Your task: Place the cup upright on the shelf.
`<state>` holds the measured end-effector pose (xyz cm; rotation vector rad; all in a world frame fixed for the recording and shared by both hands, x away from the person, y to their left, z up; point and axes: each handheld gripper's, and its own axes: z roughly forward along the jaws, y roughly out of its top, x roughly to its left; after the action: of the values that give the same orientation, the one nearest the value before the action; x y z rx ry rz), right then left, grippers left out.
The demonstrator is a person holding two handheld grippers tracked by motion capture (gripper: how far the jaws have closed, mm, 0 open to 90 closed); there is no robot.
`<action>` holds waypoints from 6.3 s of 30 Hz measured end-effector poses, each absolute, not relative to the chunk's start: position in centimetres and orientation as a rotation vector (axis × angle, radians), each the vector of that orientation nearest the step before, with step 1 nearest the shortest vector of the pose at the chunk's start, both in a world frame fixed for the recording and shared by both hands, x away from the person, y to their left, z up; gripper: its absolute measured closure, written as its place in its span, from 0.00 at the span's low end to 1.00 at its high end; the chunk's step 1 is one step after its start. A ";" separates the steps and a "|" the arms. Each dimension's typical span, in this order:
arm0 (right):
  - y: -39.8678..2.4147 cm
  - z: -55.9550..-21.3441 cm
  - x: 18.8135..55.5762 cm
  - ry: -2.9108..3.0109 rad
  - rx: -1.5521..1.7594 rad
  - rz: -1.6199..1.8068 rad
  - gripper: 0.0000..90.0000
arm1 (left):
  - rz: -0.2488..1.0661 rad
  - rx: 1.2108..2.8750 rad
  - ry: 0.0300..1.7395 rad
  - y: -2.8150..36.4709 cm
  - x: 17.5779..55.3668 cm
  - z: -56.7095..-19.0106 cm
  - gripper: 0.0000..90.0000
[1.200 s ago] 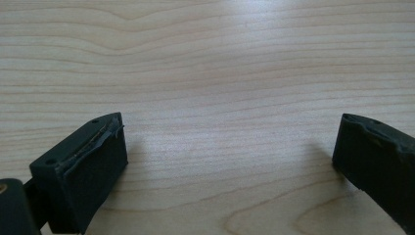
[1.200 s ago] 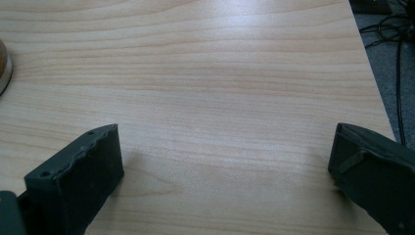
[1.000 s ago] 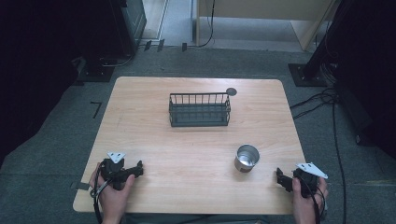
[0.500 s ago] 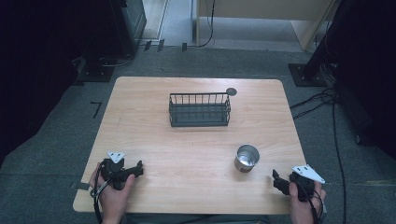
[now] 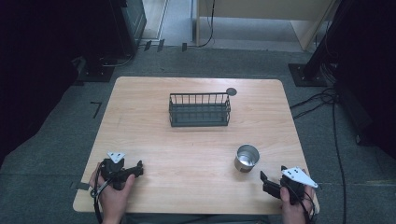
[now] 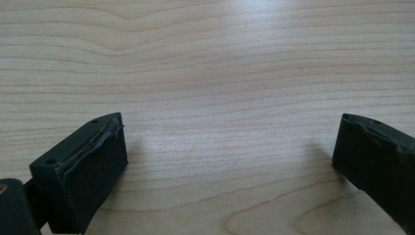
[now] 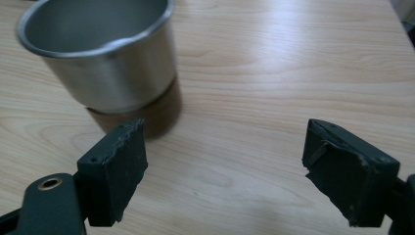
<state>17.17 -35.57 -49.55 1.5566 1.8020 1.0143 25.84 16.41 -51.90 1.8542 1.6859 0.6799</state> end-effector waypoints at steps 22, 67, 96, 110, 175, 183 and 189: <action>-31.5 -49.0 19.5 1.845 1.483 1.144 0.15 | 0.680 1.855 1.686 16.4 25.8 -51.9 0.00; -29.4 -48.7 22.4 1.836 1.448 1.110 0.20 | 0.680 1.854 1.686 16.4 25.8 -51.9 0.00; -25.9 -45.6 26.7 1.848 1.380 1.185 0.20 | 0.680 1.854 1.686 16.4 25.8 -51.9 0.00; -24.3 -42.9 29.9 1.837 1.343 1.202 0.20 | 0.680 1.854 1.686 16.4 25.8 -51.9 0.00; -20.7 -42.5 43.2 1.814 1.451 1.088 0.20 | 0.679 1.854 1.687 16.4 25.8 -51.9 0.00; -20.4 -42.9 43.3 1.836 1.435 1.071 0.20 | 0.679 1.854 1.686 16.4 25.8 -51.9 0.00; -20.4 -43.3 43.4 1.840 1.434 1.058 0.20 | 0.679 1.854 1.687 16.4 25.8 -51.9 0.00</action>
<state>43.36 -20.41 -43.28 1.4339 1.8402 1.0584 25.84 16.41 -51.90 1.8536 1.6865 0.6794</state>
